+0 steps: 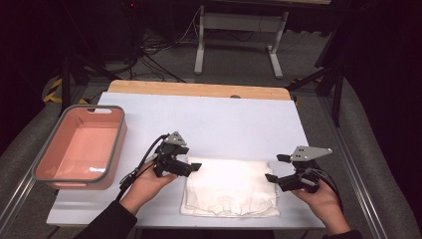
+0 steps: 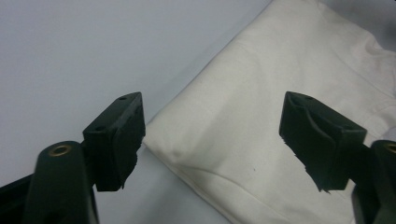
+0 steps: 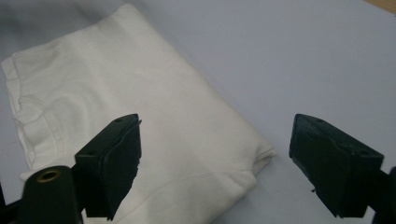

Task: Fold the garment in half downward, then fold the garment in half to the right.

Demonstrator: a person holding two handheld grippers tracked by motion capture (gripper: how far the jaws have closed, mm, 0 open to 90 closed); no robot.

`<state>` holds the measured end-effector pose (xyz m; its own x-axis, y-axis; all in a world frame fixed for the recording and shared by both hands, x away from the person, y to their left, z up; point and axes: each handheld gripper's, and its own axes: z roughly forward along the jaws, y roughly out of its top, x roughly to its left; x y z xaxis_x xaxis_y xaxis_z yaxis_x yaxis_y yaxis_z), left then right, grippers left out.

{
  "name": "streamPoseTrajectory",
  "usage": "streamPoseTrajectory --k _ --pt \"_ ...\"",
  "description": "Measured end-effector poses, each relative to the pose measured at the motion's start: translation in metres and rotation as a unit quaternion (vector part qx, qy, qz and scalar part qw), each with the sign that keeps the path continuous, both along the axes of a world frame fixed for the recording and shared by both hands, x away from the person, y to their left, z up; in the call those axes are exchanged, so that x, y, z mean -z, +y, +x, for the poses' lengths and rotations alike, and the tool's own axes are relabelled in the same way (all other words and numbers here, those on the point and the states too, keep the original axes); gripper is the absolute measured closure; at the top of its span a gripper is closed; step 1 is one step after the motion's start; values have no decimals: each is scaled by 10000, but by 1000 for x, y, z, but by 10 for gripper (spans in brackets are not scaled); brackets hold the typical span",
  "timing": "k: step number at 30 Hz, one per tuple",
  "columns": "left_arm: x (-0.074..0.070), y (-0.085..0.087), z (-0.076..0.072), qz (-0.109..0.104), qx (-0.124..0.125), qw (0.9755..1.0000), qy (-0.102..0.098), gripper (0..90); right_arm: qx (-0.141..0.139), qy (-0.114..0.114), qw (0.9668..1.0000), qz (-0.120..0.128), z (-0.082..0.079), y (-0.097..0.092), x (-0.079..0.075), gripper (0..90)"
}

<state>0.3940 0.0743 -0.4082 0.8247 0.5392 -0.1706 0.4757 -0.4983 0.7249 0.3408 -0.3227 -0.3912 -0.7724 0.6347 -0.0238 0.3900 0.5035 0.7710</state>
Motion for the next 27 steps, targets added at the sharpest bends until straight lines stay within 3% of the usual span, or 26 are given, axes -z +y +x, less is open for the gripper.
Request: streamPoseTrajectory --k 9,19,22,27 --pt "3 -3 11 106 -44 9999 12 129 165 75 9998 -66 15 0 8 169" --pt "16 -6 30 508 -163 9986 16 143 463 338 9982 -176 41 -6 24 197" --pt "21 -8 33 698 -163 9974 -50 160 506 381 9978 -200 46 -8 27 213" --pt "27 -10 39 839 -184 9963 33 198 507 426 9976 -209 53 -9 29 250"
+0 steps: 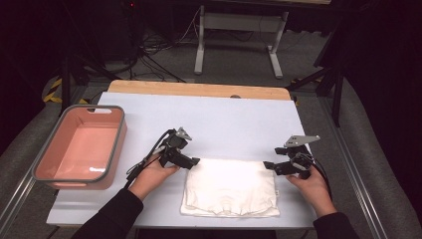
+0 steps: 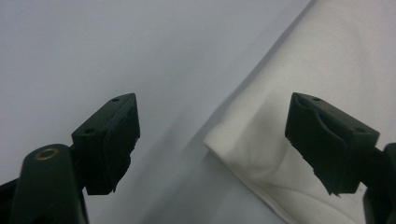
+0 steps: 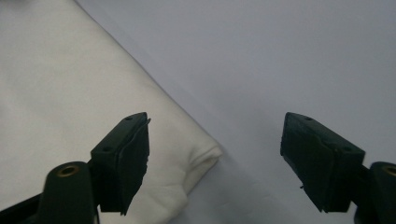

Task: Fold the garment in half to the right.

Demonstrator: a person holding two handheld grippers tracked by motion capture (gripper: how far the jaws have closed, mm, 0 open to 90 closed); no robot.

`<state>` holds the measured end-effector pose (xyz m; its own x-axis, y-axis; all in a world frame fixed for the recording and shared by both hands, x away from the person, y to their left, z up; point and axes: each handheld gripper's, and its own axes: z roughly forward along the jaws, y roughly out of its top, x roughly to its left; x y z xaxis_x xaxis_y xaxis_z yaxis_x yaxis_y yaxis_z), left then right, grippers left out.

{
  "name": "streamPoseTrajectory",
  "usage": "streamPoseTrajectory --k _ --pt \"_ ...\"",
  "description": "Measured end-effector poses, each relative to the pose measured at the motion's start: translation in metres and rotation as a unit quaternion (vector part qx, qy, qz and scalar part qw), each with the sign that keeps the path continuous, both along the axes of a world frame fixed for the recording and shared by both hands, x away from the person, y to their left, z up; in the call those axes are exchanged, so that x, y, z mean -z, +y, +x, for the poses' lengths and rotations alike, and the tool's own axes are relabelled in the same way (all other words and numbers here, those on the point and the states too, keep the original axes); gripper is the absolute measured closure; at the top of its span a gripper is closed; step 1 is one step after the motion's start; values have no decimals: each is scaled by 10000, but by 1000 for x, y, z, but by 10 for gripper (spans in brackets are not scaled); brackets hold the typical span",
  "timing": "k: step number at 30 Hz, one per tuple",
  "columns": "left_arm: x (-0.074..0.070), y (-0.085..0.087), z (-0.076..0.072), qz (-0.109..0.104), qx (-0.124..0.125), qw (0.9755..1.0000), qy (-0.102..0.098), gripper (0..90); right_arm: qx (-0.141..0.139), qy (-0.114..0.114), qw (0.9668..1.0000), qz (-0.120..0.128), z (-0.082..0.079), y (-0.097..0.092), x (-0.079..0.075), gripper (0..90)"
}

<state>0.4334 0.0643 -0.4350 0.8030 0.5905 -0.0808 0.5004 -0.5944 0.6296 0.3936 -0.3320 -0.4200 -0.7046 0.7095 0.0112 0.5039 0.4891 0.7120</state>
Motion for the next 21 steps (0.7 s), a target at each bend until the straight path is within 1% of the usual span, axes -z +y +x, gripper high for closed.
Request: streamPoseTrajectory --k 3,4,6,7,8,11,14,15,16,17,18,19,20,21 --pt "3 0 2 121 8 9999 13 222 -47 30 10000 -47 3 2 1 274" --pt "3 0 3 159 8 9999 56 230 -70 47 9999 -57 4 2 1 287" --pt "4 -1 4 169 28 9998 34 241 -134 100 9998 -95 6 4 3 308" --pt "6 -1 5 223 50 9997 46 247 -148 104 9997 -144 7 5 4 315" --pt "6 -2 5 244 30 9996 99 255 -165 122 9996 -200 8 7 5 321" --pt "8 -3 5 297 70 9995 107 284 -163 211 9991 -338 11 8 10 333" --pt "10 -5 4 429 137 9989 126 323 -169 313 9986 -383 14 9 14 359" --pt "11 -6 4 468 124 9987 176 335 -194 335 9984 -404 15 9 15 374" --pt "11 -6 3 487 108 9986 165 341 -208 362 9982 -434 15 10 16 392" --pt "11 -6 3 513 171 9985 106 354 -229 396 9979 -460 16 10 17 424" --pt "10 -6 2 518 162 9984 147 378 -271 435 9975 -480 16 11 18 454" --pt "10 -6 1 521 187 9984 145 405 -307 482 9973 -451 17 11 19 492" --pt "9 -6 0 556 168 9981 185 431 -336 543 9971 -403 17 11 19 532" --pt "9 -6 0 556 168 9981 185 457 -336 543 9971 -403 17 11 19 532"
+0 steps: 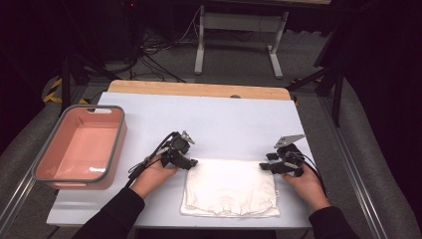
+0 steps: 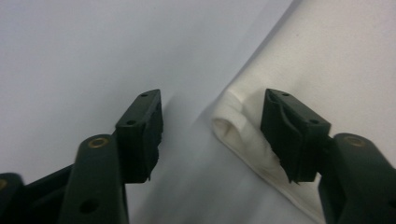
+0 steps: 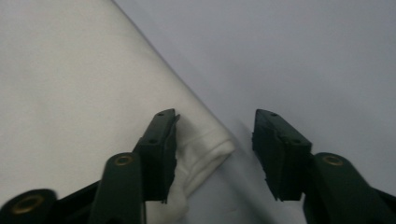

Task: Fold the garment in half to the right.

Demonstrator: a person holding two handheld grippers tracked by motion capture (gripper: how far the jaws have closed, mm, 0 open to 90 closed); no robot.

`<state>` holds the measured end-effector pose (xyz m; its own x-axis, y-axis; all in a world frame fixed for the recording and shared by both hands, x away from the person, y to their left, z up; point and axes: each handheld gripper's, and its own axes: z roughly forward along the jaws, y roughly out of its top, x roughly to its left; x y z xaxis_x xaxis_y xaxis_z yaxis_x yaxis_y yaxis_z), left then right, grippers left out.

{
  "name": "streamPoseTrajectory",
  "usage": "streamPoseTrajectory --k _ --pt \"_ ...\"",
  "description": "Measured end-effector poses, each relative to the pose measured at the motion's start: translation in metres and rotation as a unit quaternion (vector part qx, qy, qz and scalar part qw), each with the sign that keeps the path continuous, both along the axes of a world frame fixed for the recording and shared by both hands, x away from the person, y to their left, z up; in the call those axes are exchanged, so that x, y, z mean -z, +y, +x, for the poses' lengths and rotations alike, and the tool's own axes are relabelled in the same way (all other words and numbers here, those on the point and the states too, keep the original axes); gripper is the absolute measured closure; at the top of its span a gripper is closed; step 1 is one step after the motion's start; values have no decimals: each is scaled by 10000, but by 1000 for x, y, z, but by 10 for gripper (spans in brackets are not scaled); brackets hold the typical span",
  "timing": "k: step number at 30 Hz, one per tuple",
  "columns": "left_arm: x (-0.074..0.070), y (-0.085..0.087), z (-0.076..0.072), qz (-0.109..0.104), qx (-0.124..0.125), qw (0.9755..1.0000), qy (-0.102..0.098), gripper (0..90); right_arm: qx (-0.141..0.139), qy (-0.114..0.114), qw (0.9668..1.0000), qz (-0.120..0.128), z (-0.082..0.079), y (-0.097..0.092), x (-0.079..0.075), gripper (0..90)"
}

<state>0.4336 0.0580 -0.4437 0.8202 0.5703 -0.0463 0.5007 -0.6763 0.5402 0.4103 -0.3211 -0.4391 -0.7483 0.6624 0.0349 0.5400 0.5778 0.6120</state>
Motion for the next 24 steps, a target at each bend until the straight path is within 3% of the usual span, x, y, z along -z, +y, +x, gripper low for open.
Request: streamPoseTrajectory --k 1,2,6,8,9,11,18,22,24 --pt "0 0 -1 0 -9 10000 28 457 -23 30 10000 22 0 0 0 566" --pt "-1 0 -1 -20 18 10000 39 517 -94 100 9999 83 -1 1 0 647" --pt "-2 -2 -3 -118 74 9997 209 677 -153 100 9998 89 -4 1 -2 823" --pt "-2 -2 -3 -141 57 9995 260 765 -165 77 9998 57 -4 2 -2 834" --pt "-3 -3 -5 -167 -65 9991 394 811 -175 70 9998 37 -4 3 -3 848" --pt "-5 -4 -7 -80 -37 9993 351 842 -161 57 9999 25 -5 4 -4 853" --pt "-13 1 -5 -230 -109 9994 253 859 -115 -162 9998 29 -5 6 -12 859" --pt "-22 8 2 -279 -213 9994 -20 859 -21 -467 9989 14 1 12 -23 860" --pt "-24 10 4 -289 -252 9992 -57 859 34 -583 9983 25 6 15 -26 860"
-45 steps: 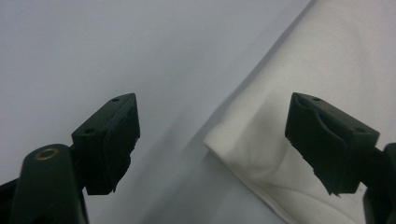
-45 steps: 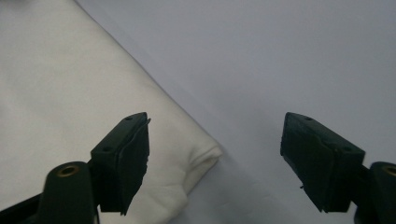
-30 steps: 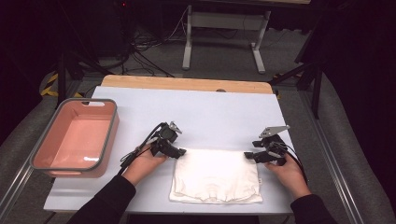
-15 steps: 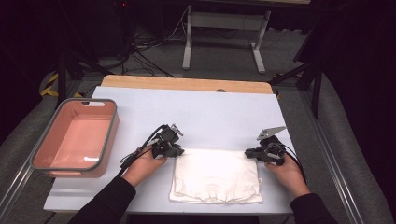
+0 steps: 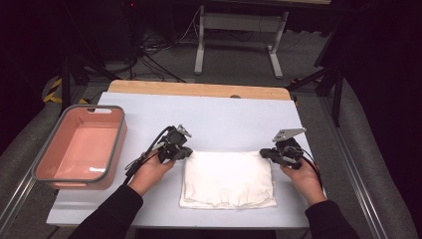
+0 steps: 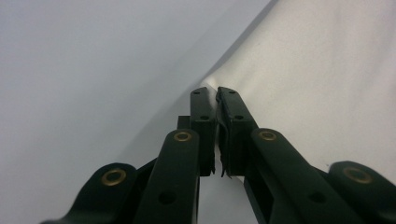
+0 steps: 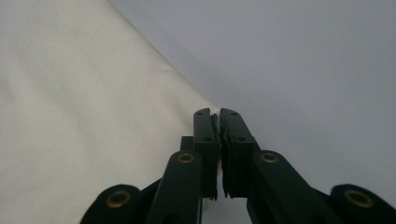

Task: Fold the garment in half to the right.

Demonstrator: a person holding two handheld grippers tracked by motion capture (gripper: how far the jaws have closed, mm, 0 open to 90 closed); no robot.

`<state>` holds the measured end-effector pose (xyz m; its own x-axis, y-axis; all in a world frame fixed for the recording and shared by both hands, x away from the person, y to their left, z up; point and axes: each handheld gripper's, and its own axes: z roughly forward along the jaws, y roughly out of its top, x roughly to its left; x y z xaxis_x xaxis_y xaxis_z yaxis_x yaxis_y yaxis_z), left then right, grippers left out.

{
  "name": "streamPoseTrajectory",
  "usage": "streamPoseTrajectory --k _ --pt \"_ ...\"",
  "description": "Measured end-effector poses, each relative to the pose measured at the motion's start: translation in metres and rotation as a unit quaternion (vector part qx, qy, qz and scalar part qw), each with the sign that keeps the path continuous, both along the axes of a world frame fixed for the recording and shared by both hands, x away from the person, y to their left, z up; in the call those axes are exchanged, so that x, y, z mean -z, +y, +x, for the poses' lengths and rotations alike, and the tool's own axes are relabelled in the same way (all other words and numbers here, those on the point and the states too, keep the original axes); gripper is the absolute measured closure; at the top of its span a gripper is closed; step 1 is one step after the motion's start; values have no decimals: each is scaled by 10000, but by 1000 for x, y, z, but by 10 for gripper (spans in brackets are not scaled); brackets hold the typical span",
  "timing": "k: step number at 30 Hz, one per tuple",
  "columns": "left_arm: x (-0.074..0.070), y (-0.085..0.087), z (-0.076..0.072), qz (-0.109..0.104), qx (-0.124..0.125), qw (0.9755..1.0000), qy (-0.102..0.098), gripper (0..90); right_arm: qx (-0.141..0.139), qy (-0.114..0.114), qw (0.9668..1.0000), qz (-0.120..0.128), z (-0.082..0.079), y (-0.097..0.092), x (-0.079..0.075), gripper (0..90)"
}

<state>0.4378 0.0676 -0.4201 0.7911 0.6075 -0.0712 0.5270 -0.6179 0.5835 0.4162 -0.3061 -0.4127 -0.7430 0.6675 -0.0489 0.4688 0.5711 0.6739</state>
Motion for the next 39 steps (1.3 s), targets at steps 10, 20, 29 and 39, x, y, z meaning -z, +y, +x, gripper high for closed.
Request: streamPoseTrajectory --k 10,20,29,39 --pt "2 11 24 -182 -388 9985 -329 858 273 -164 9995 -49 28 14 -1 859" --pt "12 11 33 -233 -494 9980 -328 855 436 -57 9990 -45 44 15 10 840" --pt "12 12 34 -326 -478 9979 -284 852 461 -210 9984 237 33 20 -3 420" --pt "12 12 33 -332 -480 9979 -276 851 -53 -484 9972 568 2 49 -18 183"
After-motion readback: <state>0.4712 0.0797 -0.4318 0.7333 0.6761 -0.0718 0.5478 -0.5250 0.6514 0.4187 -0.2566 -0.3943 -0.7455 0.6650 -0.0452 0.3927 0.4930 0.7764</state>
